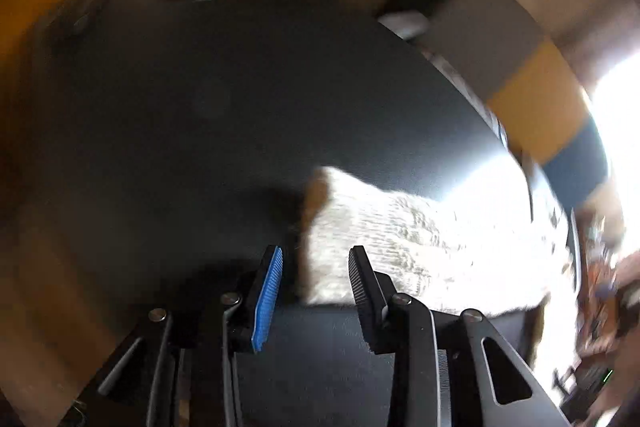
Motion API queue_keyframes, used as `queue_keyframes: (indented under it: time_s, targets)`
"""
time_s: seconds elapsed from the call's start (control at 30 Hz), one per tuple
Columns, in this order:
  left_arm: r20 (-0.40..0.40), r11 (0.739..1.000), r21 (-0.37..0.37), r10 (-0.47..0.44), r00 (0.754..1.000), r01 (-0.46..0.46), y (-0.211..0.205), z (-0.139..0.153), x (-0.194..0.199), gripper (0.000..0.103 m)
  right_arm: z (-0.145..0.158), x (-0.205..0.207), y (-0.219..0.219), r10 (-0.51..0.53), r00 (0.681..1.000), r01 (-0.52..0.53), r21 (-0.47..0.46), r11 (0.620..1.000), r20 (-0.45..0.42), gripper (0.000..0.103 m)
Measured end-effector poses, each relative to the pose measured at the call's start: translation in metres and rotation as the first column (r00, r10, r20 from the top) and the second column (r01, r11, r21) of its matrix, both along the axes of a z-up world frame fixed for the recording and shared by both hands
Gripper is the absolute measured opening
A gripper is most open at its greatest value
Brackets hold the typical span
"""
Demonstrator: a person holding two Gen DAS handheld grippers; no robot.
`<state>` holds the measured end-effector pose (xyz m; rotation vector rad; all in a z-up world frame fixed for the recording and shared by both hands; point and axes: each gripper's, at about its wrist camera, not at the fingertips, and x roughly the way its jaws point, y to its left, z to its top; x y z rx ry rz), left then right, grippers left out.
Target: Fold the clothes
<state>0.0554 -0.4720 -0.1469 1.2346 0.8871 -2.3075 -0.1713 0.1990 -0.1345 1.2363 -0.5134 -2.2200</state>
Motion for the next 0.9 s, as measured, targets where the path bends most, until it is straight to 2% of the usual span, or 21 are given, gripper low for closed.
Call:
queue_keyframes:
  time_s: [0.1, 0.23, 0.33, 0.4, 0.43, 0.47, 0.6, 0.63, 0.7, 0.83, 0.87, 0.9]
  targets:
    - [0.017, 0.996, -0.068, -0.063, 0.998, 0.064, 0.004, -0.003, -0.014, 0.035, 0.006, -0.008, -0.012, -0.002, 0.999, 0.001, 0.036, 0.999, 0.032, 0.103]
    - [0.008, 0.990, -0.079, -0.116, 0.993, 0.116, 0.005, -0.005, -0.024, 0.039, 0.019, -0.019, -0.044, 0.076, 0.997, -0.075, 0.075, 0.994, -0.001, 0.103]
    - [0.039, 0.978, -0.131, -0.156, 0.987, 0.159, 0.014, -0.005, -0.025, 0.039, 0.028, -0.031, -0.077, 0.147, 0.989, -0.140, 0.139, 0.980, -0.036, 0.103]
    - [0.058, 0.977, -0.146, -0.151, 0.987, 0.158, 0.015, -0.005, -0.023, 0.019, 0.034, -0.041, -0.102, 0.191, 0.980, -0.175, 0.204, 0.963, -0.060, 0.103]
    - [0.044, 0.981, -0.120, -0.148, 0.988, 0.152, 0.013, -0.004, -0.021, 0.012, 0.037, -0.046, -0.115, 0.209, 0.975, -0.186, 0.247, 0.951, -0.073, 0.103]
    - [0.047, 0.978, -0.150, -0.139, 0.989, 0.145, 0.015, -0.001, -0.018, 0.009, 0.040, -0.050, -0.128, 0.229, 0.970, -0.196, 0.289, 0.937, -0.086, 0.103]
    - [0.054, 0.964, -0.253, -0.070, 0.996, 0.082, 0.014, 0.012, -0.012, 0.008, 0.045, -0.079, -0.173, 0.237, 0.965, -0.160, 0.467, 0.870, -0.112, 0.103]
    - [0.054, 0.964, -0.264, -0.022, 0.998, 0.035, 0.006, 0.014, -0.011, 0.008, 0.042, -0.089, -0.179, 0.220, 0.970, -0.143, 0.491, 0.859, -0.103, 0.103]
    - [0.075, 0.956, -0.293, 0.023, 0.997, 0.000, -0.003, 0.013, -0.014, 0.008, 0.033, -0.110, -0.189, 0.187, 0.979, -0.115, 0.534, 0.838, -0.081, 0.103]
    - [0.179, 0.942, -0.335, 0.067, 0.982, -0.003, -0.016, 0.002, -0.035, 0.008, 0.002, -0.142, -0.203, 0.148, 0.989, -0.116, 0.607, 0.786, -0.002, 0.103]
    - [0.185, 0.938, -0.346, 0.077, 0.980, -0.008, -0.018, 0.000, -0.036, 0.008, -0.008, -0.148, -0.207, 0.149, 0.989, -0.129, 0.629, 0.767, 0.021, 0.103]
    - [0.191, 0.936, -0.352, 0.084, 0.978, -0.012, -0.021, 0.000, -0.038, 0.008, -0.013, -0.152, -0.209, 0.147, 0.989, -0.129, 0.618, 0.775, 0.022, 0.103]
